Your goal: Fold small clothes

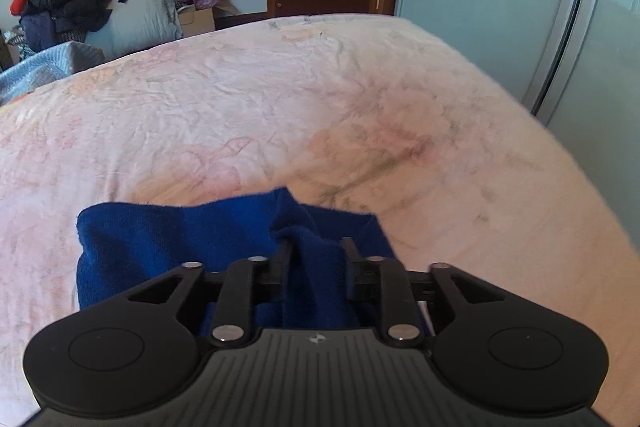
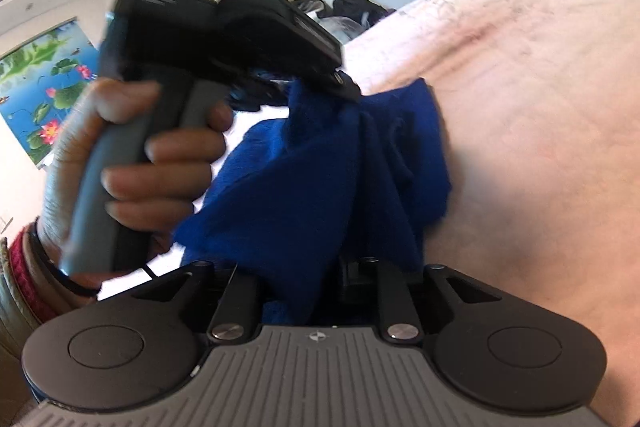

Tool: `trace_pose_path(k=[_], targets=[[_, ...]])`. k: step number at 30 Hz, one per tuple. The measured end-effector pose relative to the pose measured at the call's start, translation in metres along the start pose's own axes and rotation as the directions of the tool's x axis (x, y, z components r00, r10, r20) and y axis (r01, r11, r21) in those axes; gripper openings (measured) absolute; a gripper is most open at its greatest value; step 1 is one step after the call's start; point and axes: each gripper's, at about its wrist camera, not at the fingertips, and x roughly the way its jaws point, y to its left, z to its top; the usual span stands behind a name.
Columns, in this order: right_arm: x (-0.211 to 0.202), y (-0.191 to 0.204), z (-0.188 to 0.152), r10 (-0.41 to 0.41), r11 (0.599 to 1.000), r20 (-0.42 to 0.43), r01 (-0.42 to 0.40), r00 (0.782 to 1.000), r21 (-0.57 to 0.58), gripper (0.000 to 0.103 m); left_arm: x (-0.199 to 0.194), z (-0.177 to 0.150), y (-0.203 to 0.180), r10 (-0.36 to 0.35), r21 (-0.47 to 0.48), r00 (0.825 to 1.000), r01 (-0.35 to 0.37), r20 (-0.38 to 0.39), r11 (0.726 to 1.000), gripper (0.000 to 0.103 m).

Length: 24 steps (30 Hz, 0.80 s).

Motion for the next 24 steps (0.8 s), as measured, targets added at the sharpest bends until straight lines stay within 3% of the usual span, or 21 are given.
trace_pose_path(k=[1, 2, 3, 7, 12, 14, 17, 19, 24], targets=[[0.0, -0.002, 0.001, 0.002, 1.0, -0.002, -0.002, 1.0, 0.011, 0.03, -0.005, 0.004, 0.003, -0.008, -0.018, 1.0, 0.008, 0.018, 1.0, 0.05], [0.0, -0.004, 0.001, 0.004, 1.0, -0.005, -0.004, 1.0, 0.022, 0.03, -0.011, 0.007, 0.006, 0.0, -0.036, 0.999, 0.002, 0.048, 0.999, 0.069], [0.001, -0.006, 0.002, 0.008, 0.999, -0.005, -0.008, 1.0, 0.033, 0.031, -0.02, 0.009, 0.01, 0.023, -0.055, 0.996, -0.018, 0.091, 0.998, 0.076], [-0.002, -0.016, 0.003, 0.017, 0.997, -0.011, -0.016, 1.0, 0.069, 0.033, -0.051, 0.013, 0.026, 0.076, -0.055, 0.98, -0.067, 0.182, 0.996, 0.077], [-0.023, -0.024, 0.006, 0.029, 0.996, -0.017, -0.028, 0.999, 0.086, 0.047, -0.072, -0.017, 0.056, 0.218, -0.014, 0.96, -0.219, 0.174, 0.976, 0.077], [-0.034, -0.023, 0.013, -0.027, 0.998, 0.005, 0.027, 1.0, 0.052, 0.053, -0.075, -0.038, 0.066, 0.247, 0.008, 0.957, -0.251, 0.151, 0.968, 0.077], [-0.051, -0.012, 0.028, -0.121, 0.993, 0.104, 0.122, 0.987, -0.004, 0.054, -0.082, -0.069, 0.073, 0.274, 0.02, 0.952, -0.279, 0.135, 0.96, 0.077], [-0.047, -0.005, 0.049, -0.107, 0.992, 0.135, 0.114, 0.985, -0.052, 0.054, -0.085, -0.09, 0.071, 0.279, 0.039, 0.951, -0.286, 0.129, 0.957, 0.077], [0.016, 0.015, 0.092, -0.077, 0.946, 0.006, 0.075, 0.997, -0.314, 0.055, -0.096, -0.127, 0.055, 0.297, 0.068, 0.942, -0.31, 0.153, 0.948, 0.077]])
